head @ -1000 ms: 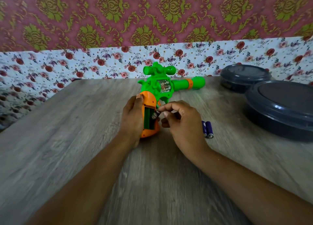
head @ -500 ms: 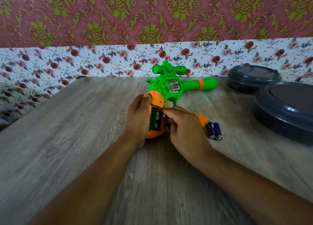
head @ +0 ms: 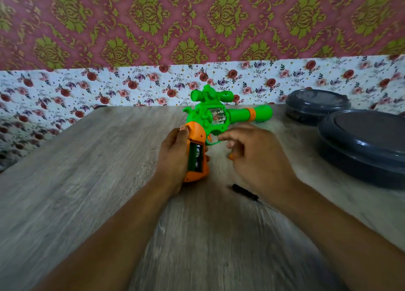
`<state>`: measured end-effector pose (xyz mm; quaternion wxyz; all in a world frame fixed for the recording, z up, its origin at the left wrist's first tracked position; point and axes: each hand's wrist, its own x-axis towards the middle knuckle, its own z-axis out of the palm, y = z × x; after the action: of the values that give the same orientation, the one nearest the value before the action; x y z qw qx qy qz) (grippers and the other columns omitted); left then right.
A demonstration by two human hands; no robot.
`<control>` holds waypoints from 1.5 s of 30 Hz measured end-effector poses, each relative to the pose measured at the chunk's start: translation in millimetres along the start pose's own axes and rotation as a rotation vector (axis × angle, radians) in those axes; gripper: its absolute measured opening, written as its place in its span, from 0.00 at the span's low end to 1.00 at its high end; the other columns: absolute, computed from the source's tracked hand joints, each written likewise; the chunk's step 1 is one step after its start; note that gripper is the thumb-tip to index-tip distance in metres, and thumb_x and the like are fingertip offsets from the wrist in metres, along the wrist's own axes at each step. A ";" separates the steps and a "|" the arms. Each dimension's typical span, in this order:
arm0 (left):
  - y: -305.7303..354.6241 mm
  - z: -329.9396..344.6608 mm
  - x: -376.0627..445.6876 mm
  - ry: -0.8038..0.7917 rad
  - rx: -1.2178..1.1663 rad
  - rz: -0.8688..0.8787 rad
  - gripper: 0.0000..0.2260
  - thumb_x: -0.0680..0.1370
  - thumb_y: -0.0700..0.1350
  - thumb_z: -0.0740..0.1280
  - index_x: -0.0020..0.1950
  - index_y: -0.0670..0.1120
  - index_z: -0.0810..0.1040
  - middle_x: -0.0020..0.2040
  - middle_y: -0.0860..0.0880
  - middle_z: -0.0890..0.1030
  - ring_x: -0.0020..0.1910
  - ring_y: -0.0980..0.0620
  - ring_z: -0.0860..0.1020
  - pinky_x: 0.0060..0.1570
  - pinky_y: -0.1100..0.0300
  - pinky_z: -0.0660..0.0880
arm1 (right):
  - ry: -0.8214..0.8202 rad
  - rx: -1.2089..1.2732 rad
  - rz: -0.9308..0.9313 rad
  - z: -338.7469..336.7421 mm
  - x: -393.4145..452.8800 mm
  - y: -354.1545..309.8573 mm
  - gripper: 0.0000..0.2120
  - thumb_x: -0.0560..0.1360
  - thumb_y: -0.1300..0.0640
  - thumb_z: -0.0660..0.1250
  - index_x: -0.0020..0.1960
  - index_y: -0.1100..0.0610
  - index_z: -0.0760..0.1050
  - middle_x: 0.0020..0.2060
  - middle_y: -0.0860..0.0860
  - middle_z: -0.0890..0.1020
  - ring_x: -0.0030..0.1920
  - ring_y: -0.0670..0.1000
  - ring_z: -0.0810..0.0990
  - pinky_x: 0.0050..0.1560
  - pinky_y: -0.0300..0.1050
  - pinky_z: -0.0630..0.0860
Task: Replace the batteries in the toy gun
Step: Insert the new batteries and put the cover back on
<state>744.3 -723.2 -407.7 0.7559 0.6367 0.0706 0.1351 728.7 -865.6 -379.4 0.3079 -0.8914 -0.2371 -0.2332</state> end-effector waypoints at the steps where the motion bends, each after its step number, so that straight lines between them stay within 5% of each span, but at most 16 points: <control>1: -0.1 -0.3 0.1 0.004 -0.002 0.000 0.11 0.82 0.50 0.55 0.43 0.51 0.72 0.36 0.41 0.80 0.24 0.50 0.78 0.26 0.60 0.77 | -0.010 -0.015 0.065 -9.3 3.6 6.0 0.14 0.73 0.65 0.61 0.52 0.54 0.81 0.49 0.50 0.83 0.47 0.50 0.81 0.46 0.44 0.76; 6: -3.2 -0.6 2.7 0.025 0.031 0.003 0.10 0.82 0.50 0.56 0.45 0.51 0.73 0.38 0.41 0.81 0.28 0.49 0.80 0.34 0.57 0.78 | -0.384 -0.206 0.258 -51.1 15.5 40.2 0.07 0.69 0.59 0.71 0.47 0.53 0.82 0.46 0.50 0.84 0.45 0.47 0.80 0.48 0.41 0.74; 9: -4.7 -1.1 4.2 0.023 0.015 -0.014 0.10 0.81 0.51 0.56 0.45 0.50 0.73 0.37 0.40 0.81 0.27 0.47 0.79 0.37 0.54 0.78 | -0.628 -0.269 0.342 -57.3 14.3 49.0 0.17 0.64 0.50 0.76 0.50 0.56 0.81 0.46 0.53 0.83 0.44 0.51 0.81 0.45 0.44 0.75; 13: -7.9 -1.8 7.0 -0.002 0.030 -0.026 0.14 0.82 0.52 0.55 0.55 0.44 0.73 0.38 0.41 0.81 0.26 0.49 0.80 0.37 0.54 0.79 | -0.784 -0.227 0.404 -53.0 10.3 51.5 0.25 0.62 0.52 0.78 0.57 0.55 0.76 0.49 0.55 0.81 0.43 0.52 0.81 0.44 0.45 0.78; 24: -11.4 -5.7 12.8 -0.026 0.027 -0.059 0.22 0.81 0.57 0.52 0.65 0.43 0.71 0.40 0.41 0.82 0.27 0.52 0.81 0.26 0.62 0.77 | -0.565 -0.463 0.180 -47.2 7.6 50.3 0.18 0.65 0.55 0.74 0.53 0.54 0.74 0.50 0.52 0.79 0.48 0.53 0.77 0.49 0.49 0.76; 29: -13.4 -5.3 17.0 -0.017 0.035 -0.071 0.29 0.79 0.63 0.47 0.65 0.43 0.72 0.39 0.42 0.83 0.29 0.49 0.82 0.28 0.60 0.78 | -0.372 0.060 0.081 -42.7 8.4 26.1 0.23 0.66 0.60 0.75 0.57 0.49 0.72 0.48 0.43 0.74 0.42 0.44 0.76 0.39 0.33 0.73; 34: -11.6 -3.9 12.0 0.002 0.106 -0.055 0.28 0.80 0.62 0.46 0.63 0.43 0.72 0.35 0.46 0.84 0.28 0.53 0.82 0.26 0.63 0.77 | -0.352 0.432 0.115 -12.1 1.7 20.0 0.24 0.66 0.63 0.75 0.57 0.46 0.74 0.44 0.46 0.79 0.42 0.48 0.80 0.50 0.49 0.79; 35: -11.6 -4.3 11.3 0.020 0.126 -0.038 0.27 0.80 0.62 0.47 0.63 0.45 0.72 0.36 0.47 0.84 0.30 0.55 0.82 0.28 0.63 0.78 | -0.358 0.472 0.115 -5.7 0.1 19.1 0.23 0.66 0.63 0.74 0.58 0.47 0.74 0.44 0.48 0.79 0.41 0.47 0.79 0.50 0.47 0.78; 37: -8.6 -2.9 9.0 0.049 0.158 -0.033 0.32 0.75 0.69 0.48 0.66 0.48 0.71 0.52 0.45 0.83 0.45 0.51 0.83 0.48 0.55 0.80 | -0.376 0.544 0.111 3.7 -3.2 15.9 0.23 0.67 0.63 0.74 0.58 0.46 0.73 0.48 0.52 0.80 0.41 0.44 0.79 0.47 0.43 0.77; 39: -12.9 -3.7 11.6 0.037 0.175 -0.035 0.42 0.65 0.78 0.48 0.67 0.51 0.72 0.63 0.44 0.78 0.58 0.45 0.78 0.62 0.43 0.72 | -0.402 0.581 0.094 10.0 -4.9 11.7 0.24 0.68 0.64 0.73 0.57 0.44 0.73 0.50 0.53 0.79 0.43 0.44 0.79 0.45 0.41 0.78; 45: -9.0 -3.1 10.3 0.058 0.251 0.030 0.32 0.78 0.66 0.44 0.66 0.48 0.74 0.60 0.43 0.79 0.58 0.45 0.78 0.63 0.47 0.71 | -0.463 0.434 0.012 20.3 -7.8 6.1 0.17 0.70 0.58 0.72 0.58 0.52 0.78 0.45 0.46 0.82 0.47 0.45 0.79 0.51 0.46 0.77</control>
<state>754.3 -718.6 -416.4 0.6659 0.7231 0.0992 0.1546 731.6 -858.6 -400.8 0.4300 -0.8358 -0.3397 0.0337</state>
